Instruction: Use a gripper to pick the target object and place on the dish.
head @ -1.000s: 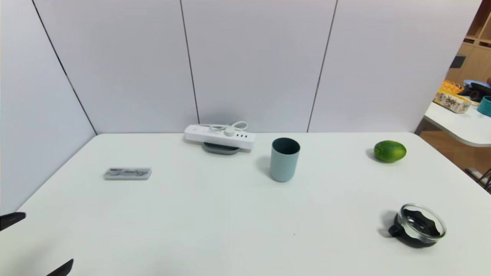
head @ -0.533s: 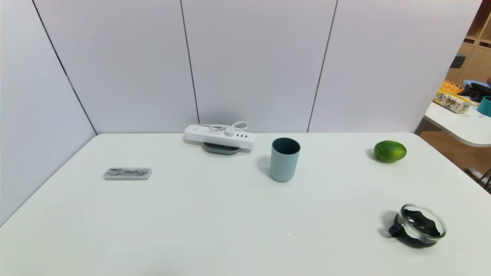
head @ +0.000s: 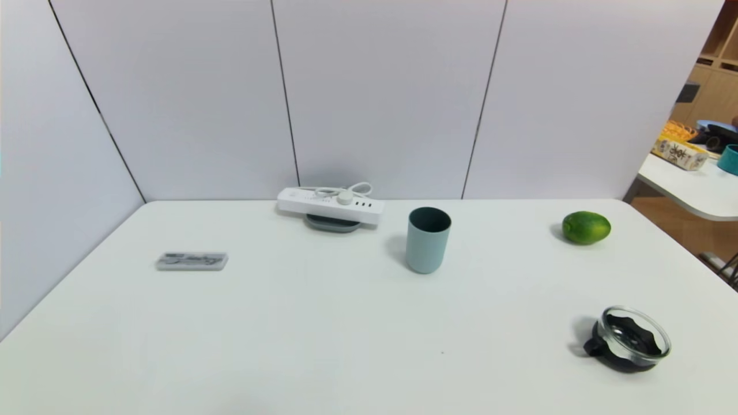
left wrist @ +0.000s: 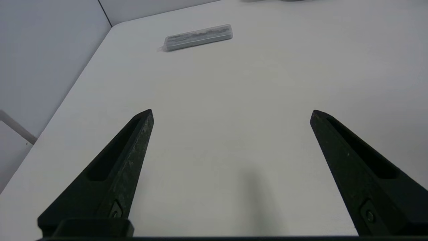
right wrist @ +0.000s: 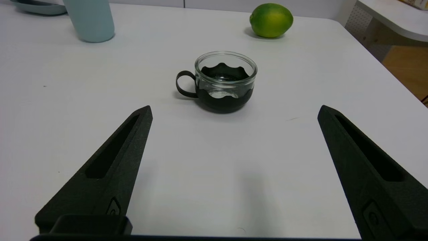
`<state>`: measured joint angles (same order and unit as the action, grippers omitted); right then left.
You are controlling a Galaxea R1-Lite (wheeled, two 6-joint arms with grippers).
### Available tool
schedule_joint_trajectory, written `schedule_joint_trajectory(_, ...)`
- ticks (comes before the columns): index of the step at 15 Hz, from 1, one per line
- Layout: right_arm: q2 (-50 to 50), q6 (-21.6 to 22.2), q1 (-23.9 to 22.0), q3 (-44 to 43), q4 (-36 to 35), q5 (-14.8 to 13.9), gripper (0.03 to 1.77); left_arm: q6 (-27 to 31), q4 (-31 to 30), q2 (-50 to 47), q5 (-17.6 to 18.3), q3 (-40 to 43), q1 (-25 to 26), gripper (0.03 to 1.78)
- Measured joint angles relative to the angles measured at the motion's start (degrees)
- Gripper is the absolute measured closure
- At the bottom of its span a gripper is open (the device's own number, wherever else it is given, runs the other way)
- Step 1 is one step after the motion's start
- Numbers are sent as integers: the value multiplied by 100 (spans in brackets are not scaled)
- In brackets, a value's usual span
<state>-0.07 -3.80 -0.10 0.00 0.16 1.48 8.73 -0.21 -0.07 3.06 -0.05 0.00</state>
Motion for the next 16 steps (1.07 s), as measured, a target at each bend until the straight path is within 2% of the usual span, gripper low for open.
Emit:
schedule_joint_trajectory(3, 0, -5, 0, 0, 0, 0, 9, -560, 10, -11, -94, 5, 0, 12)
schedule_joint_trajectory(5, 0, -2, 0, 0, -2, -2, 9, -886, -1, -15, -317, 5, 0, 12)
schedule_joint_trajectory(11, 0, -24, 0, 0, 0, -2, 9, -950, -10, -15, -347, 5, 0, 12)
schedule_joint_trajectory(16, 0, 155, 0, 0, -16, -123, 9, -947, -9, -13, -346, 5, 0, 12)
